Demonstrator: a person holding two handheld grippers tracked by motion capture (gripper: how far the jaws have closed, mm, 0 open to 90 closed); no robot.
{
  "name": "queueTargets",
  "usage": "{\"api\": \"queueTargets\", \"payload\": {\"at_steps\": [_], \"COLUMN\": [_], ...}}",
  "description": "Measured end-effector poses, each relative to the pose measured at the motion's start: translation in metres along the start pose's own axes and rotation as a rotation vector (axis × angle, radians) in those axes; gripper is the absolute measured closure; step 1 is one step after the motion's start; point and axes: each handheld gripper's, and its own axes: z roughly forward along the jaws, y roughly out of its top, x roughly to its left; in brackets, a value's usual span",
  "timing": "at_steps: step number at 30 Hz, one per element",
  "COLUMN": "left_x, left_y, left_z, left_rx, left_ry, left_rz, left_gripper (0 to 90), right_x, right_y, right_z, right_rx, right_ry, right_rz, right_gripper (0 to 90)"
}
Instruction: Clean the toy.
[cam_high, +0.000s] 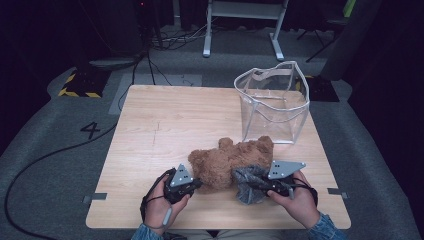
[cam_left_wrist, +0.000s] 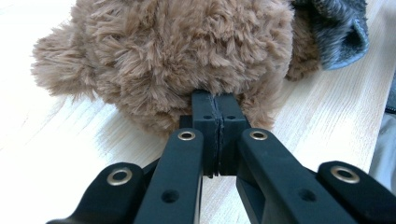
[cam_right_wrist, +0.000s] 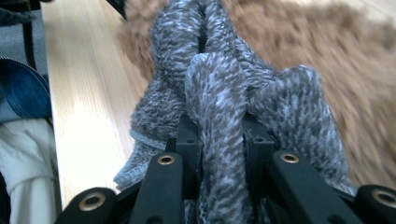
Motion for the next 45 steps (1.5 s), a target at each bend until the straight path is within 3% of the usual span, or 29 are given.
{"api": "queueTargets", "payload": {"at_steps": [10, 14, 16, 18, 21, 22, 26, 29, 35, 40, 45], "left_x": [-0.001, -0.001, -0.003, -0.006, -0.014, -0.016, -0.018, -0.015, -0.012, -0.009, -0.007], "left_y": [-0.001, -0.001, 0.0, 0.002, 0.006, 0.007, 0.008, 0.008, 0.009, 0.009, 0.006], "left_z": [-0.004, -0.008, -0.01, -0.011, -0.009, -0.007, 0.001, 0.002, 0.004, 0.004, 0.0], "left_rx": [-0.015, -0.028, -0.051, -0.088, -0.121, -0.121, -0.075, -0.082, -0.079, -0.082, -0.077], "left_ry": [0.022, 0.028, 0.031, 0.047, 0.065, 0.057, 0.071, 0.06, 0.062, 0.047, 0.056], "left_rz": [0.008, -0.002, -0.011, -0.002, 0.085, 0.106, 0.143, 0.114, 0.098, 0.077, 0.064], "left_gripper": [86.9, 82.9, 73.1, 56.5, 36.6, 35.0, 40.8, 41.0, 38.7, 37.3, 35.1], "right_x": [-0.011, -0.012, -0.012, -0.014, -0.016, -0.017, -0.021, -0.024, -0.027, -0.035, -0.05], "right_y": [-0.024, -0.015, -0.007, 0.001, 0.006, 0.005, -0.012, -0.028, -0.055, -0.07, -0.079], "right_z": [-0.025, -0.048, -0.056, -0.059, -0.05, -0.045, -0.029, -0.032, -0.047, -0.063, -0.078], "right_rx": [0.067, 0.02, -0.013, -0.044, -0.044, -0.028, 0.025, 0.029, 0.041, 0.071, 0.096], "right_ry": [-0.054, -0.087, -0.106, -0.12, -0.122, -0.117, -0.107, -0.102, -0.122, -0.167, -0.256], "right_rz": [0.058, 0.066, 0.05, 0.034, 0.029, 0.032, 0.06, 0.103, 0.164, 0.19, 0.216], "right_gripper": [74.0, 74.5, 74.5, 74.4, 74.1, 74.1, 73.9, 73.8, 73.8, 73.8, 73.6]}}
